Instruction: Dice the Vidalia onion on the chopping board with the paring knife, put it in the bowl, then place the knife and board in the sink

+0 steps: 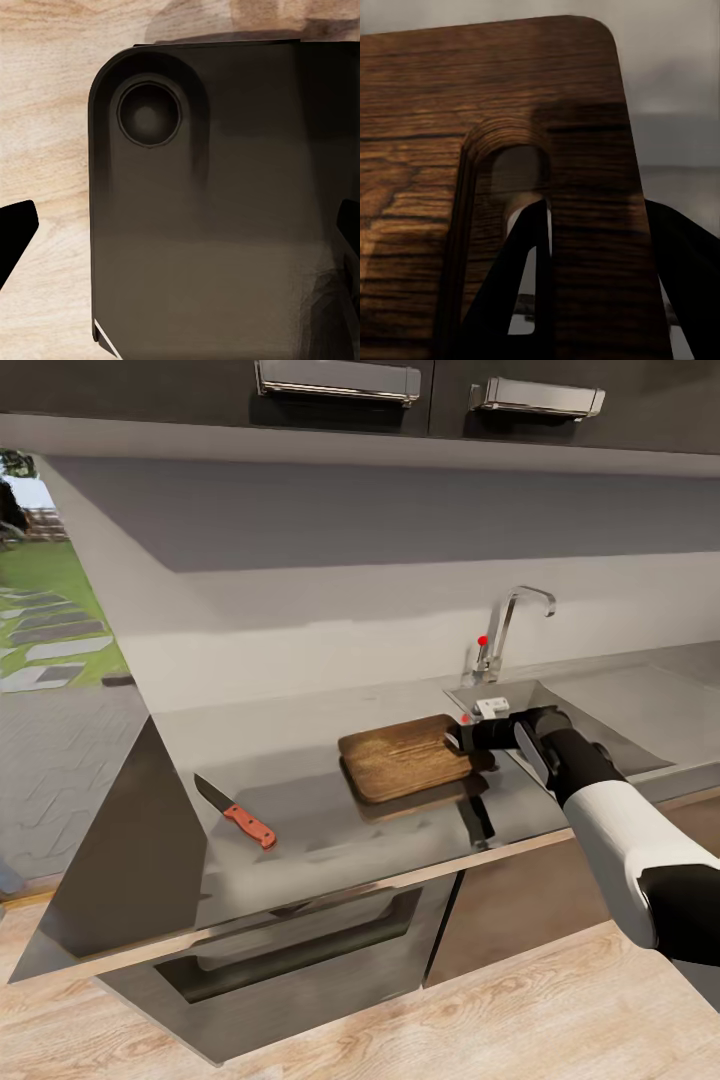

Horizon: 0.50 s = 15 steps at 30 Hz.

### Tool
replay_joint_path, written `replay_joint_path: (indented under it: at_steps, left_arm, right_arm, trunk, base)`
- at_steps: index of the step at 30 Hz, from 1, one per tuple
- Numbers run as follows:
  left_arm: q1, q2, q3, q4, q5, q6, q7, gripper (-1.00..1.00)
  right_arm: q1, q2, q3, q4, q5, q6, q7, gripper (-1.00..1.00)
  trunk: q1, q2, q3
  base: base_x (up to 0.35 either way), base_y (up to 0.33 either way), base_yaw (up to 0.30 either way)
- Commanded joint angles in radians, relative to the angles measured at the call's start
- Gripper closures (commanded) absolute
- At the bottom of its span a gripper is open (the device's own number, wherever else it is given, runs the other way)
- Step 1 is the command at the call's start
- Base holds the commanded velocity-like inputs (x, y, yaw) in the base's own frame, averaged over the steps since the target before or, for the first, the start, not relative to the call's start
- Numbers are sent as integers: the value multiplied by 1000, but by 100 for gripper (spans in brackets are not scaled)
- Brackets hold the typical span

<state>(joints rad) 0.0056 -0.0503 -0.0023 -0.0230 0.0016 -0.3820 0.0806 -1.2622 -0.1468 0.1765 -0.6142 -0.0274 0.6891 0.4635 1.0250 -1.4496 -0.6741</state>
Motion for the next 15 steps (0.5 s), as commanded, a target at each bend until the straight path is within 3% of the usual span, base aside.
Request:
replay_joint_path:
  at_steps: [1,15]
  left_arm:
    - [1,0,-1,-2,0,-1,4,-100]
    - [1,0,-1,-2,0,-1,4,-100]
  right_arm:
    - [-1,-1,5,0,-3,4,0,100]
    - [-1,-1,5,5,-3,4,-2,100]
  trunk:
    - [0,0,-1]
    - [0,0,-1]
  base:
    - [0,0,0]
    - [0,0,0]
